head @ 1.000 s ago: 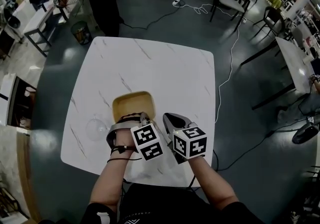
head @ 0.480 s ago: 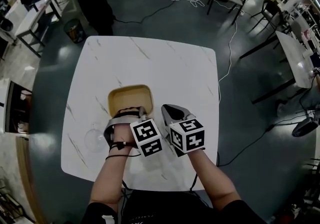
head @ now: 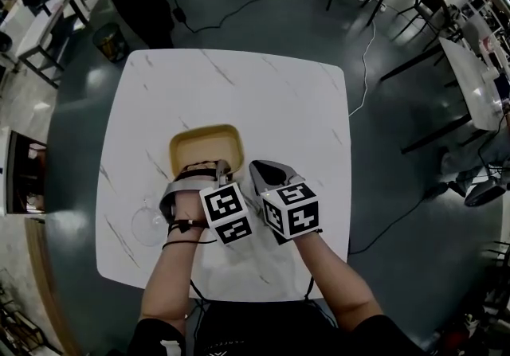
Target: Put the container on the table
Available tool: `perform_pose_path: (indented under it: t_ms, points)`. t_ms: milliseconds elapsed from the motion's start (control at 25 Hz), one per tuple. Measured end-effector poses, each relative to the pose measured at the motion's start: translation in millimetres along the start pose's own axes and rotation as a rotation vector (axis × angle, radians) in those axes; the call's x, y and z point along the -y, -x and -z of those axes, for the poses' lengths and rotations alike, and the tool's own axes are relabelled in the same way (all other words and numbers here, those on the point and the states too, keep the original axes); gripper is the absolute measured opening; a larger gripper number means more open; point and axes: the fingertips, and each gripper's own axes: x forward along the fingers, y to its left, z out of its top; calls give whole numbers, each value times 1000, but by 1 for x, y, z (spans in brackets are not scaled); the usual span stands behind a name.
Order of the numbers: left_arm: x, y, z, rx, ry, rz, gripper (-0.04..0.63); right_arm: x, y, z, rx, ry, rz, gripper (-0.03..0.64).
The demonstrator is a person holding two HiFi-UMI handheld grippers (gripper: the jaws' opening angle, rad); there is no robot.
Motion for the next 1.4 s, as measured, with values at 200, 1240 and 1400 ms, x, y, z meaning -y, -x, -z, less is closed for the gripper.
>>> perform_pose_path:
  t_ms: [200, 1240, 1400]
  points:
    - [-8, 5, -6, 50, 4, -56, 75, -7, -3, 2, -6, 6, -16, 2]
    - [61, 91, -58, 111, 127, -150, 5, -19, 95, 21, 92, 14, -77, 2]
    - [92, 102, -79, 152, 210, -116, 3, -15, 122, 33, 103, 5, -74, 2]
